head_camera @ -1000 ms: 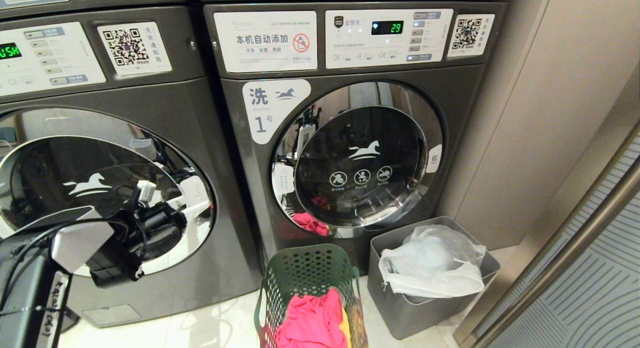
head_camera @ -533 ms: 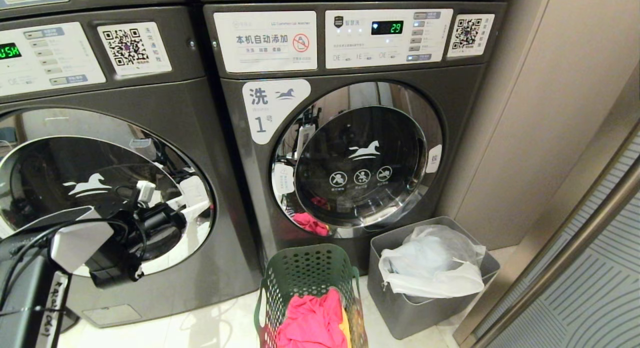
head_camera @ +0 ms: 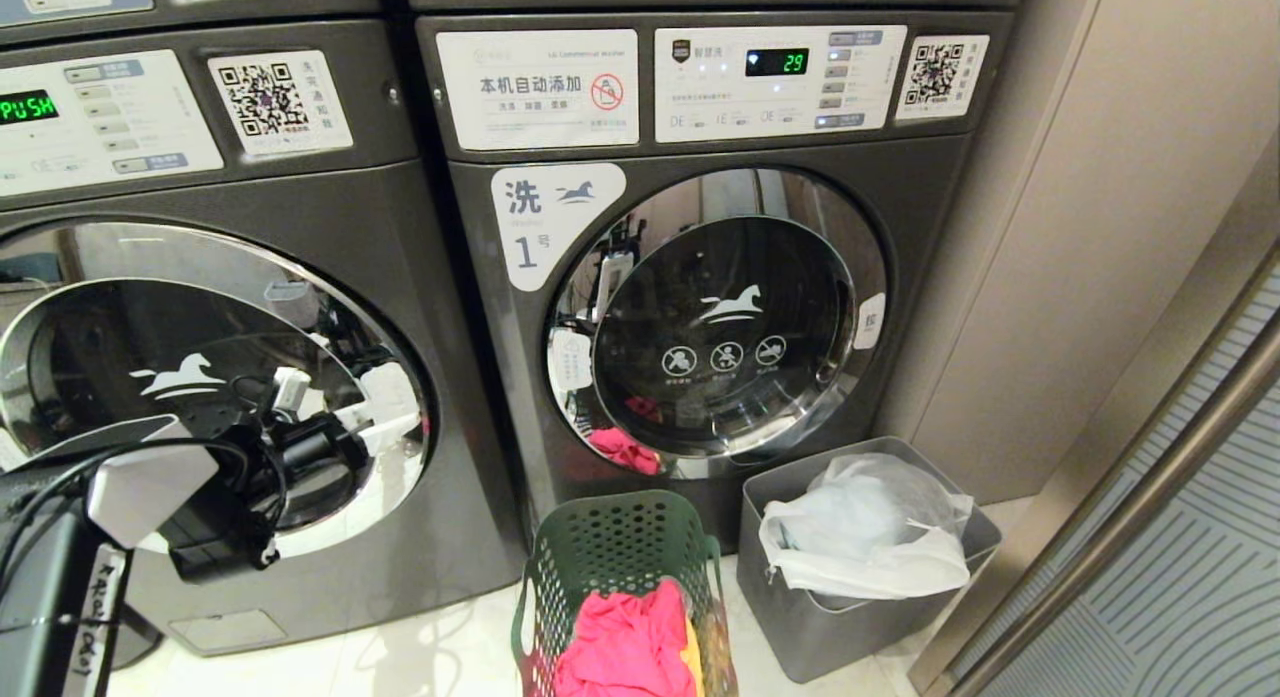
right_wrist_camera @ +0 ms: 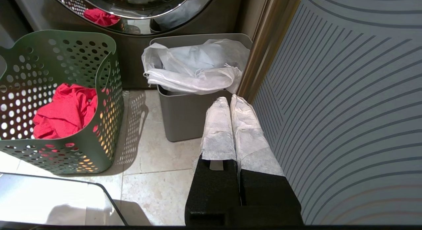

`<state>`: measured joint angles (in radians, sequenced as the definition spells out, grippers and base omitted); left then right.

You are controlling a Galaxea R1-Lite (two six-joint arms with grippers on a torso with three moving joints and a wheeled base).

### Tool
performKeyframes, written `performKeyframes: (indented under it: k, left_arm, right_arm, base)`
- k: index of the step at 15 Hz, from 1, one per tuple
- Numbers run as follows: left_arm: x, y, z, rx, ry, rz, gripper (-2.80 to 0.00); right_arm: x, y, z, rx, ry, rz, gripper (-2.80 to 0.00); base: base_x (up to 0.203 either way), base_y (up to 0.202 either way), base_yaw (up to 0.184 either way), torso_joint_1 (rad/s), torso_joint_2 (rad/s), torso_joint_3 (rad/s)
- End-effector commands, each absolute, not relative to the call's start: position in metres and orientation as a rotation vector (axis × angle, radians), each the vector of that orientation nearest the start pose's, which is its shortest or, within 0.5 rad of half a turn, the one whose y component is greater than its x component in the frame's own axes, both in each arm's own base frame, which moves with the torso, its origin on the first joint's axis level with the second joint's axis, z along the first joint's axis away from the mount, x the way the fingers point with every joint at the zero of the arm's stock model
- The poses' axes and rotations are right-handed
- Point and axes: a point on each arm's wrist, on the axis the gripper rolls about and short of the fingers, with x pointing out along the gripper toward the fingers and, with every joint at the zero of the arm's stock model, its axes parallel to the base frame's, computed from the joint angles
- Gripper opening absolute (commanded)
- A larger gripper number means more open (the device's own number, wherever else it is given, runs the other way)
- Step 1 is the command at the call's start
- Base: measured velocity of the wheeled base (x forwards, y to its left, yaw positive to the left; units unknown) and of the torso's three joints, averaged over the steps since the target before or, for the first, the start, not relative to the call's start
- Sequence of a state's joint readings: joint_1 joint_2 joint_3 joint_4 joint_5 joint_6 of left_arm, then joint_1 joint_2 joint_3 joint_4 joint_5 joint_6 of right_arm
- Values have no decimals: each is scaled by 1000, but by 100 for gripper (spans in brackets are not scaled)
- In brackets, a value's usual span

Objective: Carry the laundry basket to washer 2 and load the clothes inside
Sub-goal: Open the lid of the washing machine

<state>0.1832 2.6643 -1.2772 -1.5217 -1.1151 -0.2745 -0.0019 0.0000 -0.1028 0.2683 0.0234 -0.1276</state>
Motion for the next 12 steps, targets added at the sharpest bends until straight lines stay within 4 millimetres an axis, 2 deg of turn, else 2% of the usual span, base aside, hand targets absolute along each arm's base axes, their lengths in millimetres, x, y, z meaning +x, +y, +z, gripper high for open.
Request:
performKeyframes:
  k: [1,2,7,12]
  left_arm:
    - [462,-4,-6,-166,20,-1078,0]
    - [462,0,-6,-166,19,-1065,0]
    - [451,55,10,-162,2,-932,0]
    - [414,107,23,-179,31,-789,0]
  right_arm:
    - [-33,1,76,-126,165,34,-280]
    - [-33,1,76,-126,165,34,-280]
    - [-33,1,76,-126,166,32,-280]
    - [-33,1,76,-126,166,31,-280]
  base:
    - [0,0,0,0,0,0]
    - [0,0,0,0,0,0]
    - [0,0,0,0,0,0]
    - [0,0,0,0,0,0]
